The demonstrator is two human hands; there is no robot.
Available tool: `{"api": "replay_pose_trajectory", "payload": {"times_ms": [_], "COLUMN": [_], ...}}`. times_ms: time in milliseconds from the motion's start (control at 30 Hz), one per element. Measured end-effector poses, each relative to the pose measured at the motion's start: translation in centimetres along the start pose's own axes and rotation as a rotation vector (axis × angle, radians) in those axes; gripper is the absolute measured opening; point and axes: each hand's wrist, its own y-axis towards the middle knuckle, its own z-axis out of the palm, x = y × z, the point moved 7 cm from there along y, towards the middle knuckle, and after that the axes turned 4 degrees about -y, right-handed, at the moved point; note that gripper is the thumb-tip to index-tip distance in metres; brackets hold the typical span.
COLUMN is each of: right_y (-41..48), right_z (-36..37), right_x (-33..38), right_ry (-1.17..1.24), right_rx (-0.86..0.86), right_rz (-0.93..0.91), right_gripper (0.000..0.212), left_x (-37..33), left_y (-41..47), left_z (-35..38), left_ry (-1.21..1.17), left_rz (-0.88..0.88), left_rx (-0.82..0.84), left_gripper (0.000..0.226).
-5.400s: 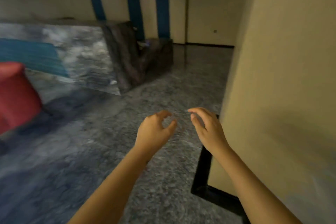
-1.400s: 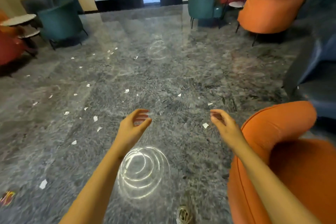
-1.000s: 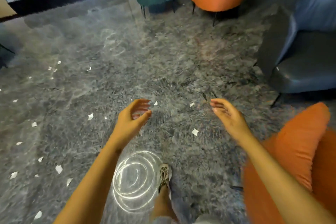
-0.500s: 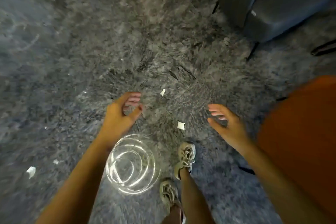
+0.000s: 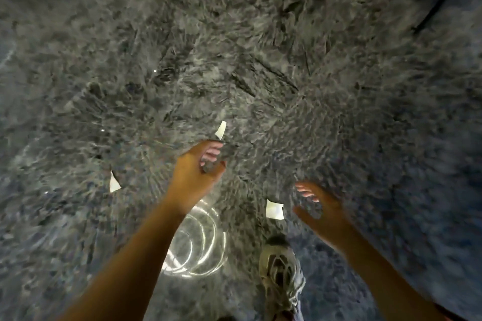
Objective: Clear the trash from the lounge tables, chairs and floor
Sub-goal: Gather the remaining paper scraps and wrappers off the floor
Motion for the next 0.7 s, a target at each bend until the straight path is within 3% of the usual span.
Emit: {"api": "replay_pose_trajectory", "payload": {"times_ms": [233, 467, 700], "right_y": [3.8, 5.3, 4.9], "right_z": [7.8, 11.4, 13.2], "right_x": [-10.8, -13.5, -14.3], "right_ry": [-0.099, -0.287, -0.44], "right_rx": [0.015, 0.024, 0.079], "right_rz": [-0.042, -0.211, -0.193], "right_gripper": [0.051, 0.058, 0.051], "left_x": [12.9, 17.8, 19.5], "left_y": [8.4, 14.7, 17.1], "left_z": [4.8, 5.6, 7.7], "left_ry": [-0.038, 0.116, 0.371], "left_rz": [0.008, 0.092, -0.021], "left_rx": [-0.219, -0.411, -0.286], "left_gripper": [0.021, 0.019, 0.039]}}
